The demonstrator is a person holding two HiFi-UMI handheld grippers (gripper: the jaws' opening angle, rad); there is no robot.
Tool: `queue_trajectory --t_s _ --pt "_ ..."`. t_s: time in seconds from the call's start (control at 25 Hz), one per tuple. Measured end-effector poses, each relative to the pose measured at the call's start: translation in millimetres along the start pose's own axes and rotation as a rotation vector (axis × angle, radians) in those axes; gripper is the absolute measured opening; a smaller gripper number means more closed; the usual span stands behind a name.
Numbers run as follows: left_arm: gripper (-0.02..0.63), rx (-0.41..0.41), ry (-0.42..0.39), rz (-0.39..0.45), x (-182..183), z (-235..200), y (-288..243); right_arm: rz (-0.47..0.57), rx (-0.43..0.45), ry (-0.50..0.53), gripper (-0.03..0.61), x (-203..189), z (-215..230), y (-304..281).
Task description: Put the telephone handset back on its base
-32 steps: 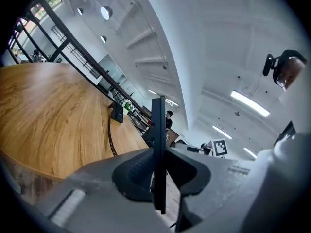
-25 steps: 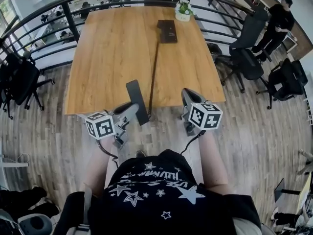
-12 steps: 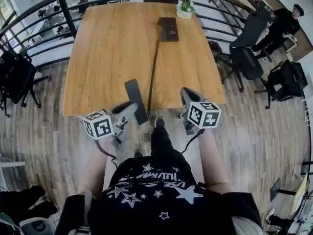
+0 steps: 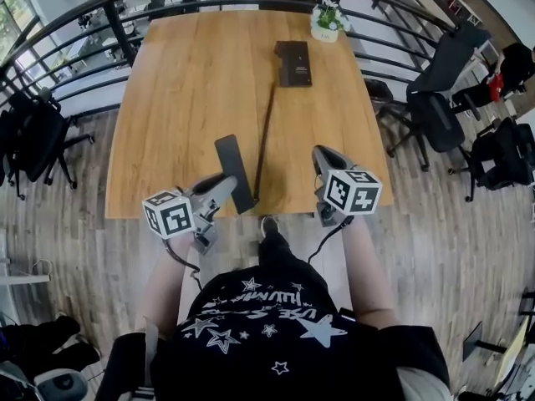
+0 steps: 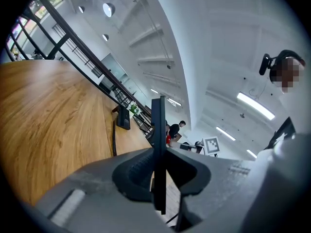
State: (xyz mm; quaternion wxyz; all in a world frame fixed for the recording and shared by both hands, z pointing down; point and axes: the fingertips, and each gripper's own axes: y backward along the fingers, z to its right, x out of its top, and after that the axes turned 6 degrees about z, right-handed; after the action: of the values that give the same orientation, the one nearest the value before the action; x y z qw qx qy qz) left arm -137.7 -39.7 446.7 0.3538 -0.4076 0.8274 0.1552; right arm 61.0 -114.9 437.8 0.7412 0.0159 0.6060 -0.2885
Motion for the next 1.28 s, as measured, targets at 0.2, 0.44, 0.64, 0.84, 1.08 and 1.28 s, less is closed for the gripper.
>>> queue_trajectory --t_s 0.2,0.44,0.64,0.84,1.08,1.28 --pt "0.077 -0.004 0.006 -0.013 20 -16 -44 0.005 -0.005 -0.008 0.002 25 39 -34" --pt "0.077 -0.011 -0.001 -0.024 42 -29 -91 0.008 -0.015 -0.009 0.002 53 82 -65" --pt "0.077 -0.018 -0.004 -0.041 59 -39 -127 0.01 -0.013 -0.007 0.002 75 107 -87" --pt "0.078 -0.026 -0.001 -0.031 81 -47 -163 0.003 -0.018 -0.017 0.002 88 134 -107" --pt "0.077 -0.011 -0.01 -0.028 110 -66 -214 -0.013 0.003 -0.022 0.002 106 169 -141" --pt "0.077 -0.01 -0.015 -0.029 120 -77 -240 -0.023 0.023 -0.012 0.002 108 183 -161"
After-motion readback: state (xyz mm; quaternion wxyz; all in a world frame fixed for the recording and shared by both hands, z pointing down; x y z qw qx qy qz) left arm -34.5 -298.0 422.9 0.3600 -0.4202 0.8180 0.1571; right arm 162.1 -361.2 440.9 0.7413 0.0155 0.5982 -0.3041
